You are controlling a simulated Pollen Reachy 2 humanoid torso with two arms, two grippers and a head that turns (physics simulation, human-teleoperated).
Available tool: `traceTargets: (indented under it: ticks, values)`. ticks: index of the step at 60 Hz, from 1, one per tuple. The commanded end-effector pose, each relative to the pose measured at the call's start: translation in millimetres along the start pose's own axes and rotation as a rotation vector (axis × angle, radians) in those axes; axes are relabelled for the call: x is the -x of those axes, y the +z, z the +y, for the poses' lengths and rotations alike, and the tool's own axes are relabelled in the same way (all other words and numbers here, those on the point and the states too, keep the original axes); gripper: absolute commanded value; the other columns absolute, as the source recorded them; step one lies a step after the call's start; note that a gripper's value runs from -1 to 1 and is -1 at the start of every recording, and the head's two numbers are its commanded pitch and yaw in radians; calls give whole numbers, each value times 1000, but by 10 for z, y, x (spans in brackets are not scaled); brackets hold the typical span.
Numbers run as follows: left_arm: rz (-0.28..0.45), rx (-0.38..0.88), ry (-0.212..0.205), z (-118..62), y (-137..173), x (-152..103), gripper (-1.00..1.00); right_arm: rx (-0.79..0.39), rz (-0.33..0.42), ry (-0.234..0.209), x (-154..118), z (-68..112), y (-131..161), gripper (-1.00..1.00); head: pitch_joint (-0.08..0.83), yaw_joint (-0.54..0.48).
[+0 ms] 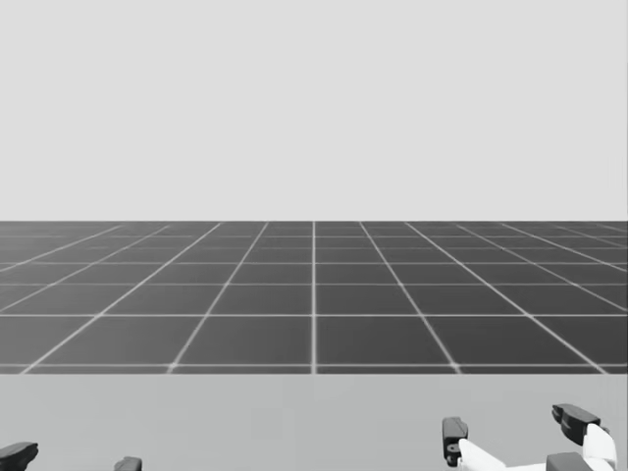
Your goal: Pick up the potted meat can and lift it.
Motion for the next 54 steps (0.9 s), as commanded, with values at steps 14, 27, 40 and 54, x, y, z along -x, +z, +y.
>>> traceTargets:
  ticks: [14,27,40,54]
  values:
    - [-9,9,19,3,9,-18,-1000,16,2,-13,2,-7,3,-1000,133,-10]
    - [-17,12,21,11,14,-28,-1000,25,0,-8,5,-11,-2,-1000,346,-8]
    - [-21,16,23,22,21,-40,-1000,31,-5,-3,-12,-24,4,-1000,501,20]
    - [-25,18,23,26,30,-50,-1000,31,-5,3,-18,-28,9,-1000,600,74]
